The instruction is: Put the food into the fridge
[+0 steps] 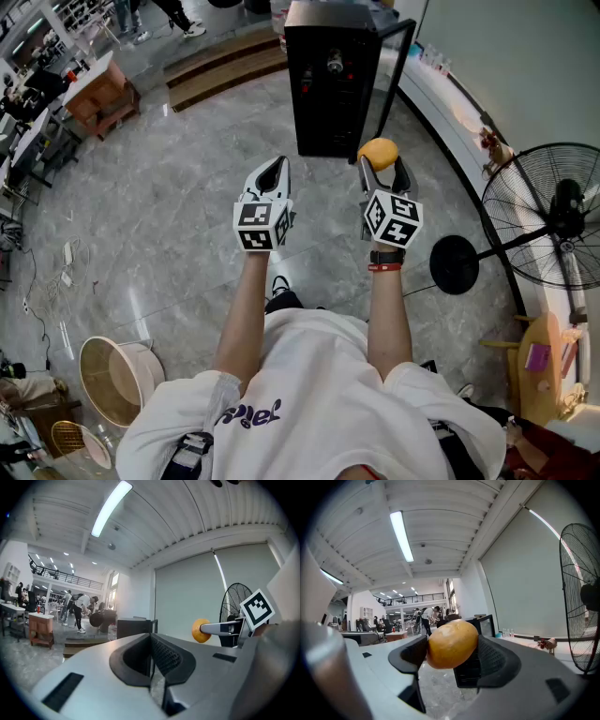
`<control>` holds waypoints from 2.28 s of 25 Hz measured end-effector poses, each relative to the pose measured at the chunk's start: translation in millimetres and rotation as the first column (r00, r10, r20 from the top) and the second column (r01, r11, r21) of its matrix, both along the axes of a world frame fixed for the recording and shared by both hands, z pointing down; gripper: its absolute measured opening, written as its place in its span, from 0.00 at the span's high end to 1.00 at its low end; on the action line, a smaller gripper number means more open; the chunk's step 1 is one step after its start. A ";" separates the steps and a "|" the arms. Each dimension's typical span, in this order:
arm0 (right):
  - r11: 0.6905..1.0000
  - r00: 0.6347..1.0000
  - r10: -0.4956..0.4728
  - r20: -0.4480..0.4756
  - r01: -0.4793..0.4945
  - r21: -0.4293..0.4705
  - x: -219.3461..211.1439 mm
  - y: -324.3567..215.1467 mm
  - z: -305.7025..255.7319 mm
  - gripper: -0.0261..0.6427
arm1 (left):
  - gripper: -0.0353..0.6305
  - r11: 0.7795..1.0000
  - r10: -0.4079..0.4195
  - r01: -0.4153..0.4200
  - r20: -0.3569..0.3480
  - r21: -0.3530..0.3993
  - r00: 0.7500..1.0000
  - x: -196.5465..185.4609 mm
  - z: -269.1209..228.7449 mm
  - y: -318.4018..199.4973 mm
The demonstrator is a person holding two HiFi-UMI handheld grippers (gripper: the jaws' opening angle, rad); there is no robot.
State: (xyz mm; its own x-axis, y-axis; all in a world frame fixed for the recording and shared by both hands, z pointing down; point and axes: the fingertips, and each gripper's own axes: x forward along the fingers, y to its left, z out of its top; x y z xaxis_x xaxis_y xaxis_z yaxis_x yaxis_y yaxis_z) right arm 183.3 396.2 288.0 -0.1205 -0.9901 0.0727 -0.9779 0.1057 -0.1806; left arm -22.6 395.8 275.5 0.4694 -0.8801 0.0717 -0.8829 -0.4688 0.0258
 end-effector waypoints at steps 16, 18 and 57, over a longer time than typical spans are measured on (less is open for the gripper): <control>1.000 0.999 -0.012 0.034 0.012 -0.024 -12.5 -44.1 18.1 0.43 | 0.92 0.999 0.017 -0.017 0.003 -0.050 1.000 -2.2 24.2 -42.0; 0.999 1.000 -0.008 0.030 0.009 -0.037 -14.6 -64.4 22.2 0.43 | 0.92 0.998 0.029 -0.029 -0.008 -0.053 1.000 -1.8 27.1 -64.1; 0.995 1.000 0.007 0.019 -0.005 -0.100 -147.1 -429.7 42.9 0.43 | 0.92 0.980 0.159 -0.169 -0.101 -0.101 0.982 -88.3 48.1 -434.8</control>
